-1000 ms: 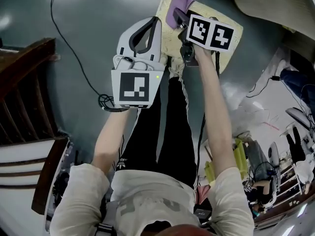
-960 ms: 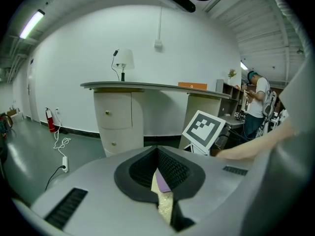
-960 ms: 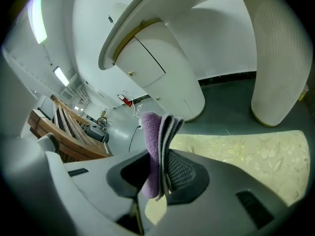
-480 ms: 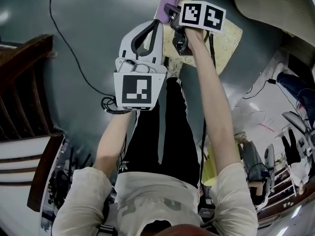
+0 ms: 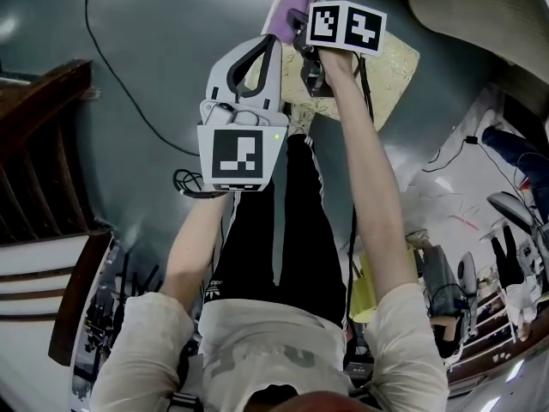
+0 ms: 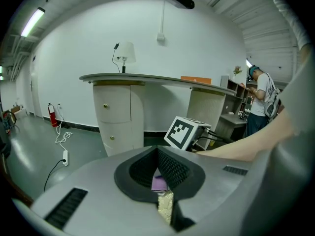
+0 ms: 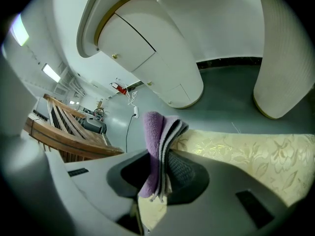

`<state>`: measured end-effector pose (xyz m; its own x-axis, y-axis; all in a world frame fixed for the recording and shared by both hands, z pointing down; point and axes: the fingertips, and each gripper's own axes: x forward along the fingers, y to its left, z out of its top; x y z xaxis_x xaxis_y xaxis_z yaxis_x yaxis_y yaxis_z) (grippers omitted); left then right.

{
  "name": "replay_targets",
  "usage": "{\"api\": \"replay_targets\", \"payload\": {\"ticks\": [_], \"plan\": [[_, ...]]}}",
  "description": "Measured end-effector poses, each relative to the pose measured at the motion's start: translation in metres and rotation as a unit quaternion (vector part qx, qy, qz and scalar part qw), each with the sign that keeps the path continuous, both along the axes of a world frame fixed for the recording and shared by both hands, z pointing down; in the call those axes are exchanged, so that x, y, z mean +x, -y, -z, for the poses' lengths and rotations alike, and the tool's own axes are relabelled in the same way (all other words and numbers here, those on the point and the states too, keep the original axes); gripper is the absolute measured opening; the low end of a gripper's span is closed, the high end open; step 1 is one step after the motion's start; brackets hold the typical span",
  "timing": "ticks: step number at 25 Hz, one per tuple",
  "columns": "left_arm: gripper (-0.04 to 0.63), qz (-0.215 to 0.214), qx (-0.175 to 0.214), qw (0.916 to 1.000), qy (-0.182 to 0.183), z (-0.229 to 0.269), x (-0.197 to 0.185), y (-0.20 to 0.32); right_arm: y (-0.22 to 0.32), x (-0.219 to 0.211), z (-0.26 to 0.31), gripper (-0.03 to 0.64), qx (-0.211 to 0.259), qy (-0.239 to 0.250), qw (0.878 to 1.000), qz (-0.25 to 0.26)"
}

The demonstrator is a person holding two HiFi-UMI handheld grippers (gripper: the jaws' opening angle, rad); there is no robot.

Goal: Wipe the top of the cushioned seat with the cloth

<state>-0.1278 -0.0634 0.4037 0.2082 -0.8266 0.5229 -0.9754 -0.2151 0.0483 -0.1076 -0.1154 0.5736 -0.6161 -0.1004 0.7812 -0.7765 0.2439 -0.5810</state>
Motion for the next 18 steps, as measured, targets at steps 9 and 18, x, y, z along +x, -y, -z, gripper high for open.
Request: {"api": "replay_targets", "payload": {"ticks": [9,18], "plan": [[0.006,-0.011,-0.004,0.9999,0.004,-0.006,0.024,0.022,0.005,0.069,-0.004,0.092,0.001,-0.036,0.999,-0.023],[0.006,-0.043,-0.005,0.999,0.005,-0.014,0.067,0.04,0.002,0.171,-0.011,0.091,0.007,-0.085,0.995,-0.045]]}}
